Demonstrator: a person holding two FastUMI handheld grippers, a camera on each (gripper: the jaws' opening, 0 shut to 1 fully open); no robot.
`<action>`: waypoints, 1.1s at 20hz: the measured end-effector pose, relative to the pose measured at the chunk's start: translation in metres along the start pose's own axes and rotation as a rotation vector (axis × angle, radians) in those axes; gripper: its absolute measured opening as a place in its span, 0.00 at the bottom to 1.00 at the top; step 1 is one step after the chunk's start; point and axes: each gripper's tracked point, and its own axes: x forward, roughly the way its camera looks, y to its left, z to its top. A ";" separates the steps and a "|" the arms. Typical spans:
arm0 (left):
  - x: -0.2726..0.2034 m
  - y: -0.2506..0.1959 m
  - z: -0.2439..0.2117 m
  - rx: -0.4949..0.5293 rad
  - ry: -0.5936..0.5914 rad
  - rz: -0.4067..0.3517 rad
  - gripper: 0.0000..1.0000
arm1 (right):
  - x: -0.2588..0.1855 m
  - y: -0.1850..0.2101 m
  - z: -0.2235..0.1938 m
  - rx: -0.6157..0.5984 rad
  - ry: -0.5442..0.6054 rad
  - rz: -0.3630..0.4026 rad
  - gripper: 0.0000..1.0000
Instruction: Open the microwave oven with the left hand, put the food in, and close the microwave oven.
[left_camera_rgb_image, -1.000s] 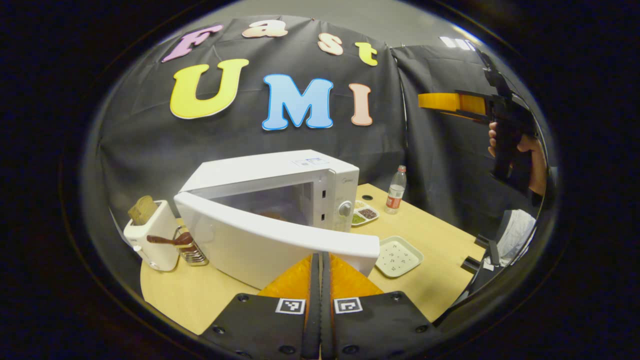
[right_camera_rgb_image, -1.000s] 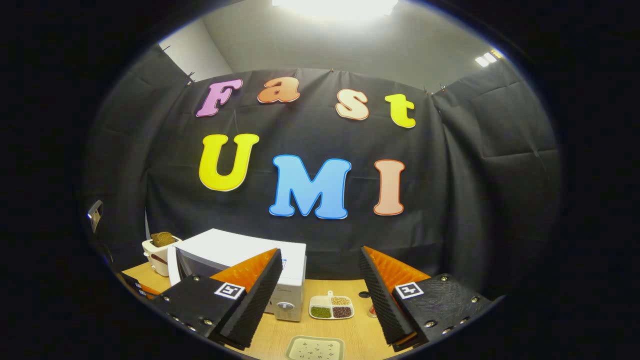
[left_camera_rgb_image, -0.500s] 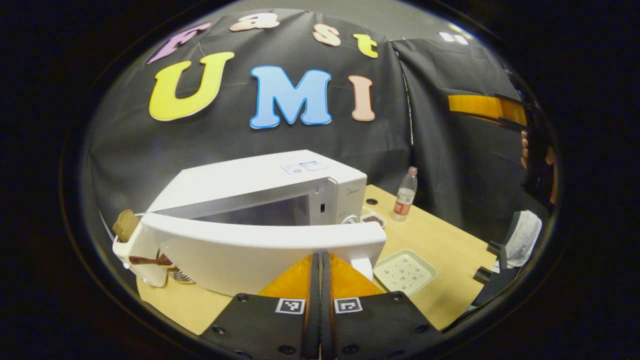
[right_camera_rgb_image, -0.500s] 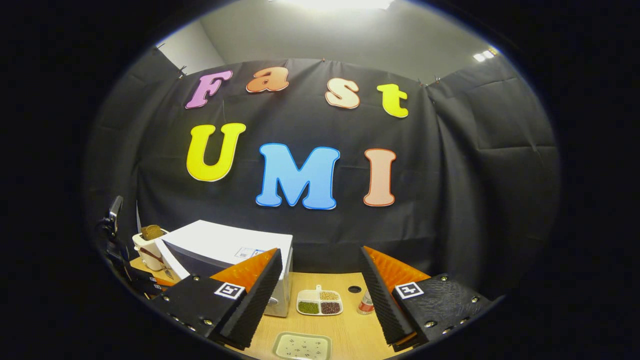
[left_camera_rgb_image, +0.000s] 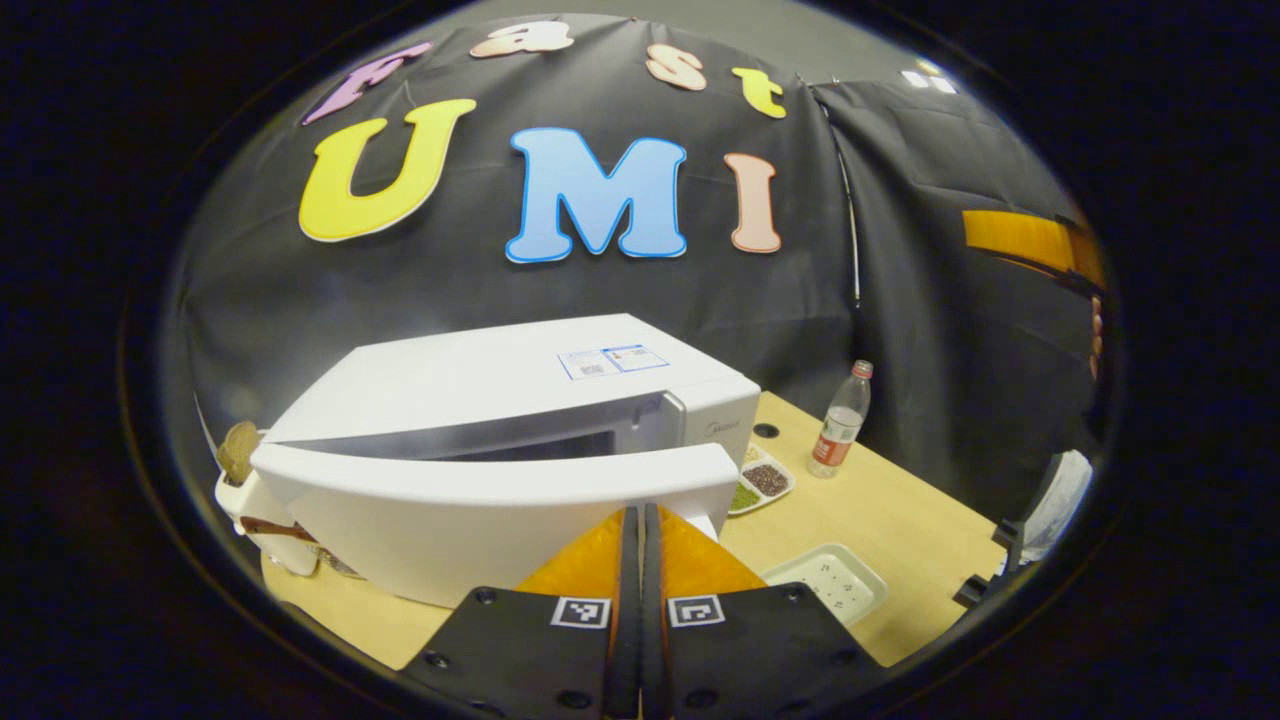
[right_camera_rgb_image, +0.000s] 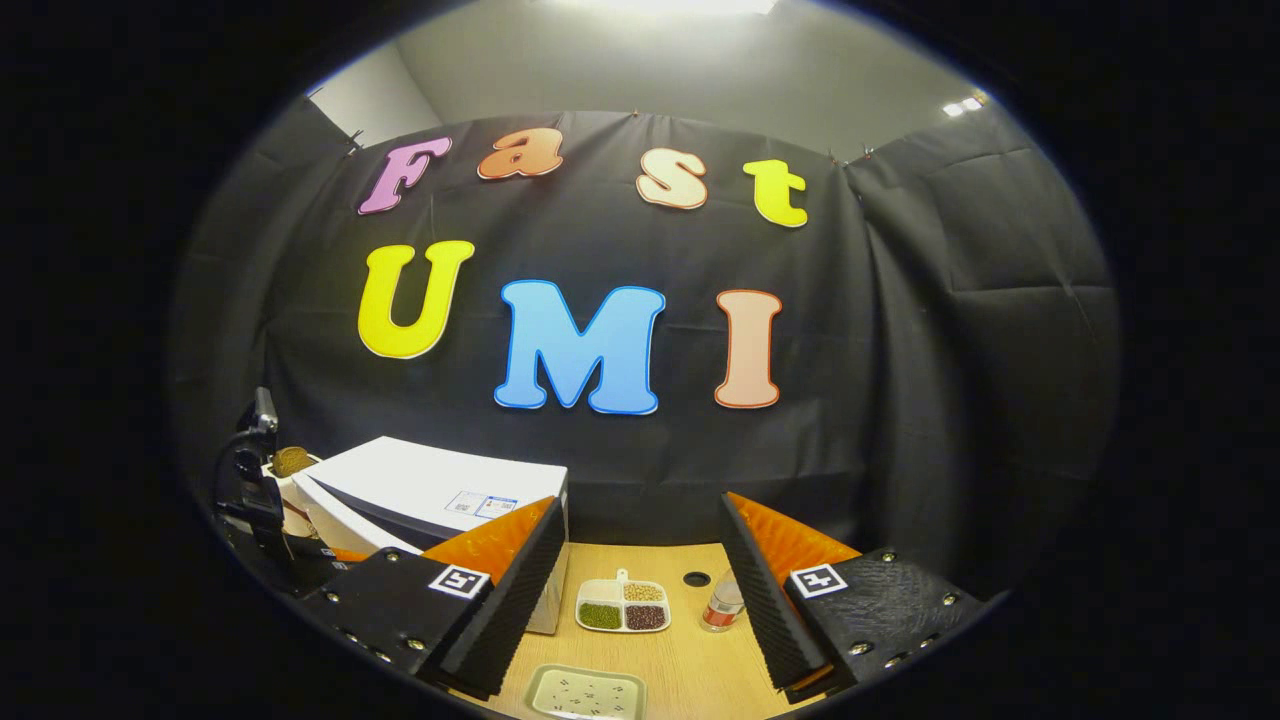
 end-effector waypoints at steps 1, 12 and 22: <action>0.007 0.001 0.002 -0.005 0.001 0.013 0.07 | 0.001 -0.004 -0.003 0.001 0.006 -0.002 0.94; 0.053 0.007 0.002 -0.010 0.041 0.089 0.07 | 0.006 -0.038 -0.012 -0.007 0.010 -0.070 0.94; 0.059 0.018 0.013 -0.066 0.007 0.135 0.05 | 0.011 -0.033 -0.011 -0.031 0.011 -0.040 0.94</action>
